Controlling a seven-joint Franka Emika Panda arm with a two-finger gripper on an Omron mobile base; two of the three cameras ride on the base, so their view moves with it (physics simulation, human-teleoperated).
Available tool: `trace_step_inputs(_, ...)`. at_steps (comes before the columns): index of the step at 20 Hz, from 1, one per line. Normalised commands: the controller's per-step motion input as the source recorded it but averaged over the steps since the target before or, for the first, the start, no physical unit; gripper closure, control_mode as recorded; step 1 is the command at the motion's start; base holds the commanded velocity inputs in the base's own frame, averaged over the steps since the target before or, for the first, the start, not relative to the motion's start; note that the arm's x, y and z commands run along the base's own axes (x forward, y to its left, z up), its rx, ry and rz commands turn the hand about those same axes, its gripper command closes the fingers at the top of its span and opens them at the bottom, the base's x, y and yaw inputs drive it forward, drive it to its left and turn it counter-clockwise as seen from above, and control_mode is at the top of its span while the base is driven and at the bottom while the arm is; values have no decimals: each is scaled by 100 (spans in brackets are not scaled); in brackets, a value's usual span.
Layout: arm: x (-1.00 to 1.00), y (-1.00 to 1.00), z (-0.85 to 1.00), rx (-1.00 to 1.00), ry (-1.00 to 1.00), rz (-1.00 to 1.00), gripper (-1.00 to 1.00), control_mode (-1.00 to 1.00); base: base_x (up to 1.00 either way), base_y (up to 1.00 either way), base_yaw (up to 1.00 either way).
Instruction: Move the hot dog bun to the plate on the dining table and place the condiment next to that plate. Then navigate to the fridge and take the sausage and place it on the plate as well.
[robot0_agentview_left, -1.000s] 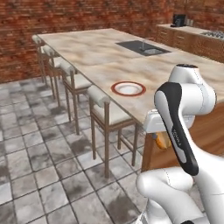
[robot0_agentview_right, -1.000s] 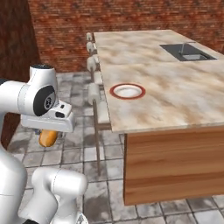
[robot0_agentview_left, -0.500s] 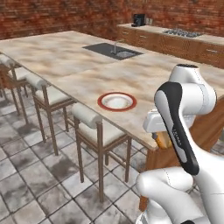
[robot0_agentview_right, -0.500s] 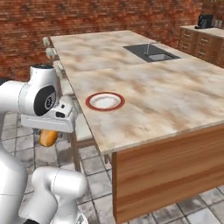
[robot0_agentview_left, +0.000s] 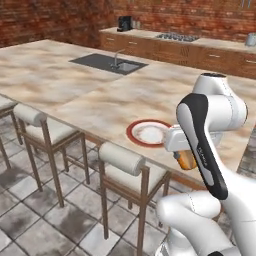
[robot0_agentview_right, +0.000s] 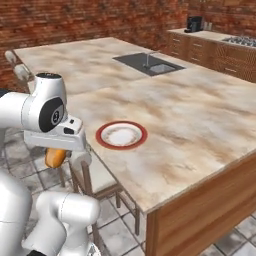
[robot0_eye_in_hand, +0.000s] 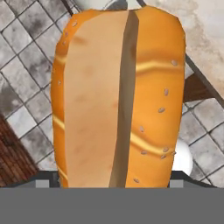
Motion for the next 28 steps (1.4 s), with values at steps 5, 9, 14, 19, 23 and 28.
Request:
trace_step_inputs(5, 0, 0, 0, 0, 0, 0, 100, 100, 37, 96, -53)
trace_step_inputs(9, 0, 0, 0, 0, 0, 0, 100, 100, 27, 71, -61)
trace_step_inputs(14, 0, 0, 0, 0, 0, 0, 100, 100, 38, 62, -69)
trace_step_inputs(19, 0, 0, 0, 0, 0, 0, 100, 100, 61, 78, -54)
trace_step_inputs(23, 0, 0, 0, 0, 0, 0, 100, 100, 90, 64, -39)
trace_step_inputs(28, 100, 22, -1, 1, 2, -19, 100, -100, 0, 0, 0)
